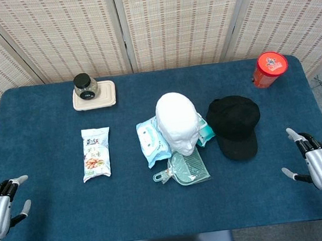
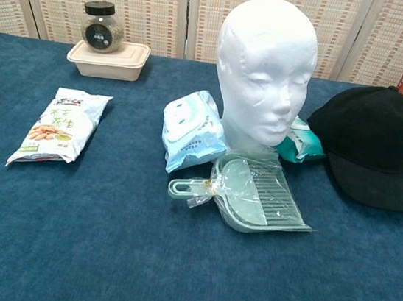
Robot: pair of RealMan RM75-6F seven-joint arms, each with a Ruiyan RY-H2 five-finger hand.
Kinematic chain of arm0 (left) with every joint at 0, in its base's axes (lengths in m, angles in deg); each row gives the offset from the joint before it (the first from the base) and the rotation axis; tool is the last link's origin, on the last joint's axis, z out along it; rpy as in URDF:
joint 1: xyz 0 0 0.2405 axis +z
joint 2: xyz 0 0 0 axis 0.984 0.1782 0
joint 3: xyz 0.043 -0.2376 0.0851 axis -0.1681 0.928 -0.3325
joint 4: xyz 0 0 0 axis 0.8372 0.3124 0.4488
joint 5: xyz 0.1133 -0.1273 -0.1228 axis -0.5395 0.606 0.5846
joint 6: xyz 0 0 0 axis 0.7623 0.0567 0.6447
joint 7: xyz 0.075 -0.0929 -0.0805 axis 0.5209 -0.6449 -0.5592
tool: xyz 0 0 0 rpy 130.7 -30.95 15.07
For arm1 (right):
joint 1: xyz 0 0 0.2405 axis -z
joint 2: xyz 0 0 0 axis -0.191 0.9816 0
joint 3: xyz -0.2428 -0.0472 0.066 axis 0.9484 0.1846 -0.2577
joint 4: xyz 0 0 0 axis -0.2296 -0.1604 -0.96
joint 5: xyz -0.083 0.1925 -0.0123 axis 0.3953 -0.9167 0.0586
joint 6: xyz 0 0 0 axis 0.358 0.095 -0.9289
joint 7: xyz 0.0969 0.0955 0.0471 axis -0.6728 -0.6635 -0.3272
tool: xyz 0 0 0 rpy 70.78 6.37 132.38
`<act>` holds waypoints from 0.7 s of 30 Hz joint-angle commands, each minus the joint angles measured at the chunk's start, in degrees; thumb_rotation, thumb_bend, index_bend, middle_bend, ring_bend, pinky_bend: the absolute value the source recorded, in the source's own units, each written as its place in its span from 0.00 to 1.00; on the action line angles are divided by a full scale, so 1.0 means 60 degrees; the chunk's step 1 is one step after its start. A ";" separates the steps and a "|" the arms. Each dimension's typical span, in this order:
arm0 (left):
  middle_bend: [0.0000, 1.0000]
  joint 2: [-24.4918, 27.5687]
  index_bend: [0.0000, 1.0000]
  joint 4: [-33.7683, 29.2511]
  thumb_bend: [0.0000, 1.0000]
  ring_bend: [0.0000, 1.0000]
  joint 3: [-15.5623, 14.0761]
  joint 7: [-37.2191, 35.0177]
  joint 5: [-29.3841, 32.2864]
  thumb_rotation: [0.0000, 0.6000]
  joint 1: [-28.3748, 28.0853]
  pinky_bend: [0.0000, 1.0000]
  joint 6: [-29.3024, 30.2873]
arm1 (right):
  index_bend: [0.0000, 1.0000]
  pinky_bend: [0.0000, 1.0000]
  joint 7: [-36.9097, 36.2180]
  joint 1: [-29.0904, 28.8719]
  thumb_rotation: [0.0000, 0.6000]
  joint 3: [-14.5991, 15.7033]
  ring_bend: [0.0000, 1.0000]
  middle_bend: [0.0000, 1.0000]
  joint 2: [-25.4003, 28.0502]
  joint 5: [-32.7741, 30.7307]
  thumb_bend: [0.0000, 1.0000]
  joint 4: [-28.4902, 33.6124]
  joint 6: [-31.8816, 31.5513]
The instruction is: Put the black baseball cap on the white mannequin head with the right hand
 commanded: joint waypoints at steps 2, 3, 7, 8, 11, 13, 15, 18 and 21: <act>0.29 0.0012 0.24 0.0008 0.33 0.23 0.0020 -0.0123 -0.0011 1.00 0.0012 0.51 0.0044 | 0.10 0.42 0.0003 -0.0012 1.00 -0.0019 0.19 0.27 -0.0006 -0.0032 0.00 -0.0006 0.0028; 0.29 0.0020 0.25 0.0021 0.33 0.24 0.0022 -0.0134 0.0007 1.00 0.0016 0.51 0.0038 | 0.10 0.42 0.0013 -0.0030 1.00 -0.0021 0.19 0.27 -0.0016 -0.0047 0.00 -0.0018 0.0068; 0.29 0.0051 0.25 0.0004 0.33 0.24 0.0030 -0.0069 0.0058 1.00 0.0036 0.51 0.0041 | 0.11 0.42 0.0032 -0.0087 1.00 -0.0002 0.22 0.30 -0.0054 -0.0099 0.00 -0.0073 0.0231; 0.29 0.0050 0.25 0.0002 0.33 0.24 0.0037 -0.0079 0.0062 1.00 0.0043 0.51 0.0058 | 0.12 0.42 0.0034 -0.0100 1.00 -0.0004 0.23 0.32 -0.0062 -0.0111 0.00 -0.0087 0.0259; 0.29 0.0035 0.25 0.0039 0.33 0.24 0.0031 -0.0063 0.0085 1.00 0.0046 0.51 0.0038 | 0.24 0.44 0.0061 -0.0113 1.00 -0.0044 0.33 0.42 -0.0103 -0.0160 0.00 -0.0112 0.0255; 0.29 0.0010 0.25 0.0054 0.33 0.24 0.0006 -0.0097 0.0100 1.00 0.0036 0.51 -0.0030 | 0.36 0.49 0.0070 -0.0103 1.00 -0.0046 0.43 0.53 -0.0094 -0.0136 0.00 -0.0079 0.0210; 0.29 -0.0012 0.25 0.0079 0.33 0.24 -0.0033 -0.0151 0.0070 1.00 0.0009 0.51 -0.0112 | 0.48 0.57 0.0154 -0.0111 1.00 -0.0083 0.53 0.63 -0.0112 -0.0095 0.00 -0.0076 0.0129; 0.29 -0.0031 0.25 0.0119 0.33 0.24 -0.0049 -0.0175 0.0082 1.00 -0.0004 0.51 -0.0164 | 0.59 0.64 0.0338 -0.0197 1.00 -0.0159 0.63 0.75 -0.0217 -0.0026 0.00 -0.0212 0.0087; 0.29 -0.0014 0.25 0.0089 0.33 0.24 -0.0048 -0.0169 0.0115 1.00 0.0020 0.51 -0.0148 | 0.64 0.66 0.0669 -0.0395 1.00 -0.0132 0.69 0.82 -0.0241 0.0033 0.00 -0.0553 0.0391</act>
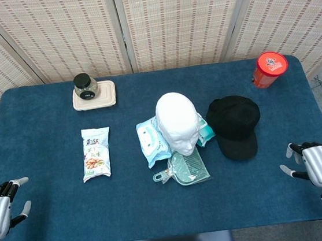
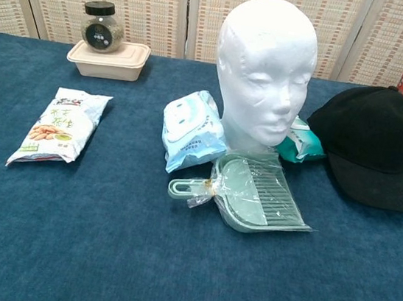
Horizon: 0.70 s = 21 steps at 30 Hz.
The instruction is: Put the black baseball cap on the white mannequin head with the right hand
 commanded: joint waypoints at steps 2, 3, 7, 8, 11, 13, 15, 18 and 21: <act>0.29 0.0020 0.25 -0.0040 0.33 0.24 0.0010 0.0043 0.0000 1.00 0.0026 0.51 0.0060 | 0.64 0.66 0.0569 -0.0317 1.00 0.0002 0.69 0.83 0.0013 0.0020 0.00 -0.0377 0.0512; 0.29 0.0026 0.25 -0.0049 0.33 0.24 0.0018 0.0056 -0.0006 1.00 0.0037 0.51 0.0095 | 0.64 0.66 0.0756 -0.0414 1.00 -0.0023 0.69 0.84 0.0005 -0.0008 0.00 -0.0471 0.0651; 0.29 0.0033 0.25 -0.0070 0.33 0.24 0.0026 0.0082 0.0011 1.00 0.0062 0.51 0.0134 | 0.64 0.66 0.1178 -0.0720 1.00 -0.0114 0.69 0.84 -0.0152 -0.0046 0.00 -0.0829 0.0983; 0.29 0.0042 0.25 -0.0080 0.33 0.24 0.0027 0.0088 0.0026 1.00 0.0064 0.51 0.0125 | 0.64 0.66 0.1242 -0.0822 1.00 -0.0105 0.69 0.84 -0.0209 0.0001 0.00 -0.0961 0.1091; 0.29 0.0064 0.25 -0.0104 0.33 0.24 0.0025 0.0099 0.0042 1.00 0.0062 0.51 0.0098 | 0.64 0.66 0.1395 -0.1057 1.00 -0.0042 0.69 0.84 -0.0393 0.0095 0.00 -0.1325 0.1393; 0.29 0.0085 0.25 -0.0124 0.33 0.24 0.0026 0.0084 0.0052 1.00 0.0068 0.51 0.0098 | 0.64 0.66 0.1470 -0.1174 1.00 0.0006 0.69 0.84 -0.0587 0.0136 0.00 -0.1606 0.1547; 0.29 0.0119 0.25 -0.0159 0.33 0.24 0.0028 0.0054 0.0053 1.00 0.0093 0.51 0.0135 | 0.64 0.66 0.1453 -0.1304 1.00 0.0055 0.70 0.84 -0.0857 0.0198 0.00 -0.1957 0.1681; 0.29 0.0159 0.25 -0.0176 0.33 0.24 0.0062 0.0017 0.0085 1.00 0.0105 0.51 0.0167 | 0.64 0.66 0.1316 -0.1481 1.00 0.0145 0.71 0.85 -0.1287 0.0330 0.00 -0.2525 0.1825; 0.29 0.0201 0.25 -0.0210 0.33 0.24 0.0086 -0.0013 0.0120 1.00 0.0128 0.51 0.0198 | 0.64 0.66 0.1130 -0.1628 1.00 0.0254 0.71 0.85 -0.1674 0.0447 0.00 -0.2990 0.1960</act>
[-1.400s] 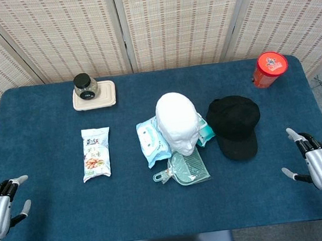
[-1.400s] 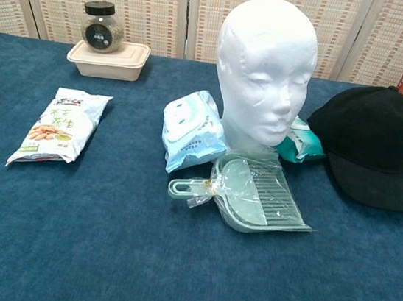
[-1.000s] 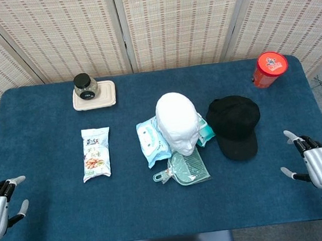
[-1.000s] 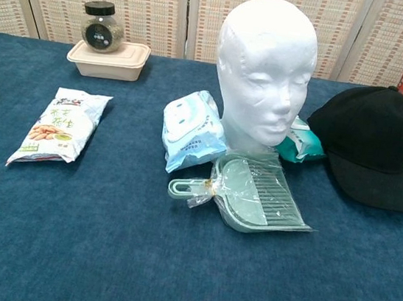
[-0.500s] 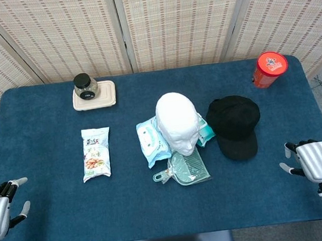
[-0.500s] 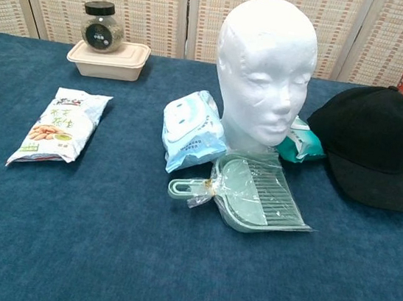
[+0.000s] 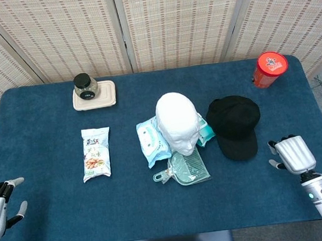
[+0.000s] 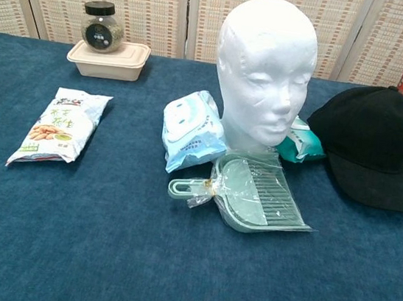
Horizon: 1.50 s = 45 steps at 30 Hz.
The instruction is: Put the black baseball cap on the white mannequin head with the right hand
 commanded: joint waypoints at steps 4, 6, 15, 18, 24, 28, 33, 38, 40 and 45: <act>0.29 0.0079 0.25 -0.0060 0.33 0.24 0.0030 -0.0047 0.0076 1.00 0.0038 0.51 0.0022 | 0.64 0.66 -0.0130 -0.0333 1.00 0.0270 0.71 0.85 -0.0935 0.0384 0.00 -0.1100 0.0148; 0.29 0.0114 0.25 -0.0094 0.33 0.24 0.0034 -0.0073 0.0086 1.00 0.0052 0.51 0.0032 | 0.64 0.66 -0.0292 -0.0379 1.00 0.0316 0.71 0.85 -0.1219 0.0440 0.00 -0.1375 0.0119; 0.29 0.0243 0.25 -0.0206 0.33 0.24 0.0081 -0.0196 0.0153 1.00 0.0104 0.51 0.0085 | 0.64 0.66 -0.0729 -0.0551 1.00 0.0425 0.72 0.86 -0.2197 0.0573 0.00 -0.2631 -0.0014; 0.29 0.0296 0.26 -0.0229 0.33 0.24 0.0099 -0.0272 0.0182 1.00 0.0141 0.51 0.0129 | 0.64 0.66 -0.0822 -0.0591 1.00 0.0409 0.72 0.86 -0.2439 0.0549 0.00 -0.2928 -0.0067; 0.29 0.0358 0.27 -0.0238 0.33 0.24 0.0145 -0.0419 0.0209 1.00 0.0156 0.51 0.0157 | 0.64 0.66 -0.1003 -0.0665 1.00 0.0424 0.72 0.86 -0.2839 0.0580 0.00 -0.3509 -0.0231; 0.30 0.0396 0.29 -0.0232 0.33 0.24 0.0189 -0.0538 0.0204 1.00 0.0196 0.51 0.0264 | 0.64 0.66 -0.1052 -0.0708 1.00 0.0362 0.73 0.87 -0.3113 0.0537 0.00 -0.3878 -0.0363; 0.30 0.0444 0.30 -0.0265 0.33 0.25 0.0208 -0.0640 0.0191 1.00 0.0217 0.51 0.0301 | 0.64 0.66 -0.1167 -0.0794 1.00 0.0349 0.73 0.87 -0.3441 0.0500 0.00 -0.4355 -0.0387; 0.31 0.0464 0.30 -0.0271 0.33 0.25 0.0234 -0.0744 0.0157 1.00 0.0252 0.51 0.0396 | 0.64 0.66 -0.1275 -0.0877 1.00 0.0342 0.73 0.87 -0.3700 0.0418 0.00 -0.4748 -0.0298; 0.31 0.0470 0.30 -0.0271 0.33 0.26 0.0240 -0.0779 0.0145 1.00 0.0260 0.51 0.0417 | 0.64 0.66 -0.1316 -0.0903 1.00 0.0338 0.73 0.87 -0.3787 0.0396 0.00 -0.4897 -0.0290; 0.31 0.0489 0.30 -0.0277 0.33 0.26 0.0243 -0.0828 0.0142 1.00 0.0268 0.51 0.0412 | 0.64 0.66 -0.1450 -0.0991 1.00 0.0319 0.73 0.87 -0.4052 0.0343 0.00 -0.5365 -0.0276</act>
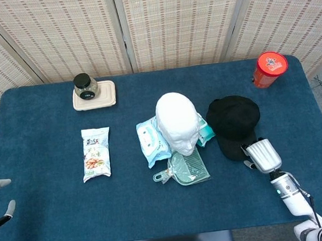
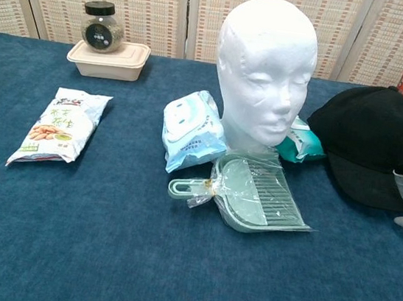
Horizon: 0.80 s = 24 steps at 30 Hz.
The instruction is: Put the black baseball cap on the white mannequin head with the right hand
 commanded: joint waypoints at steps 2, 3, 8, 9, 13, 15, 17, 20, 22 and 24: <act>0.32 0.0010 0.30 -0.0005 0.33 0.26 0.0001 -0.0009 0.0019 1.00 0.0002 0.51 -0.0020 | 0.64 0.66 -0.0117 -0.0090 1.00 -0.0017 0.73 0.87 -0.0244 -0.0040 0.00 -0.0388 -0.0002; 0.32 0.0015 0.30 -0.0011 0.33 0.26 0.0003 -0.0012 0.0023 1.00 0.0005 0.51 -0.0020 | 0.65 0.66 -0.0155 -0.0116 1.00 -0.0026 0.73 0.87 -0.0319 -0.0050 0.00 -0.0519 -0.0007; 0.32 0.0030 0.30 -0.0033 0.33 0.26 0.0002 -0.0035 -0.0003 1.00 0.0014 0.51 -0.0005 | 0.65 0.66 -0.0391 -0.0221 1.00 -0.0057 0.74 0.88 -0.0675 -0.0017 0.00 -0.1203 -0.0251; 0.32 0.0033 0.30 -0.0040 0.33 0.26 0.0003 -0.0039 -0.0001 1.00 0.0014 0.51 -0.0010 | 0.66 0.67 -0.0519 -0.0237 1.00 -0.0045 0.74 0.88 -0.0757 0.0021 0.00 -0.1385 -0.0374; 0.32 0.0038 0.30 -0.0029 0.33 0.26 -0.0005 -0.0058 -0.0012 1.00 0.0027 0.51 -0.0001 | 0.66 0.67 -0.0955 -0.0252 1.00 -0.0008 0.74 0.88 -0.0991 0.0200 0.00 -0.1967 -0.1071; 0.32 0.0044 0.30 -0.0046 0.33 0.26 -0.0003 -0.0049 -0.0022 1.00 0.0025 0.51 0.0001 | 0.66 0.67 -0.1162 -0.0256 1.00 -0.0005 0.74 0.88 -0.1070 0.0254 0.00 -0.2227 -0.1389; 0.32 0.0047 0.30 -0.0064 0.33 0.26 -0.0009 -0.0036 -0.0050 1.00 0.0028 0.51 0.0014 | 0.65 0.67 -0.1280 -0.0274 1.00 -0.0012 0.73 0.86 -0.1084 0.0271 0.00 -0.2393 -0.1586; 0.32 0.0037 0.30 -0.0053 0.33 0.26 -0.0021 -0.0021 -0.0058 1.00 0.0027 0.51 -0.0002 | 0.59 0.67 -0.1291 -0.0315 1.00 -0.0045 0.67 0.79 -0.1037 0.0269 0.00 -0.2463 -0.1815; 0.32 0.0028 0.30 -0.0052 0.33 0.26 -0.0027 0.0008 -0.0063 1.00 0.0020 0.51 -0.0020 | 0.57 0.66 -0.1267 -0.0345 1.00 -0.0064 0.64 0.75 -0.0976 0.0270 0.00 -0.2426 -0.1943; 0.32 0.0023 0.30 -0.0055 0.33 0.26 -0.0032 0.0030 -0.0068 1.00 0.0015 0.51 -0.0031 | 0.55 0.62 -0.1195 -0.0368 1.00 -0.0084 0.58 0.68 -0.0904 0.0266 0.00 -0.2358 -0.2052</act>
